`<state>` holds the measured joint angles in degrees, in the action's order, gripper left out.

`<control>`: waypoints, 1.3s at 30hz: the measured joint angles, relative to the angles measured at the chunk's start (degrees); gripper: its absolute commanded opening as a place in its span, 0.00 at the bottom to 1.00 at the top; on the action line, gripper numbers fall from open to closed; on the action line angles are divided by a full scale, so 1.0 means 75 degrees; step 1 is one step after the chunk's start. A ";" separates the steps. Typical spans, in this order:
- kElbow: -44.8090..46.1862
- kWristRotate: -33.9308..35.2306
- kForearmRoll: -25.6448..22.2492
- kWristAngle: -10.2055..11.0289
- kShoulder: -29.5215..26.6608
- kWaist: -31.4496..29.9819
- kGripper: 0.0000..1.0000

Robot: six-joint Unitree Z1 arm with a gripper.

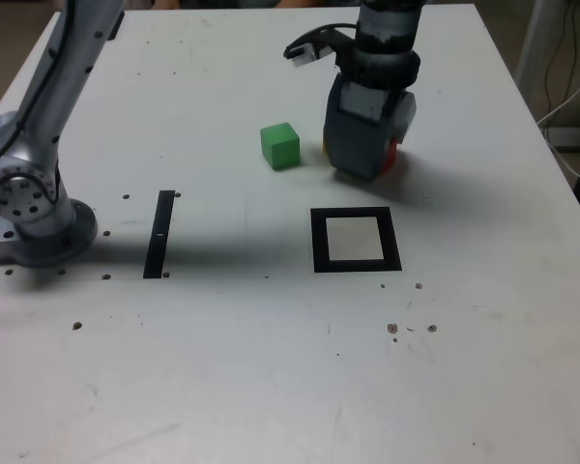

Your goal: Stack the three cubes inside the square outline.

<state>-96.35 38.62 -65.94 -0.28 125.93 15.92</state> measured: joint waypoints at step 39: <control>0.0154 -0.0273 0.0310 0.0320 -0.0659 -0.0600 0.19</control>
<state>-95.19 36.57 -63.61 2.12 120.99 11.41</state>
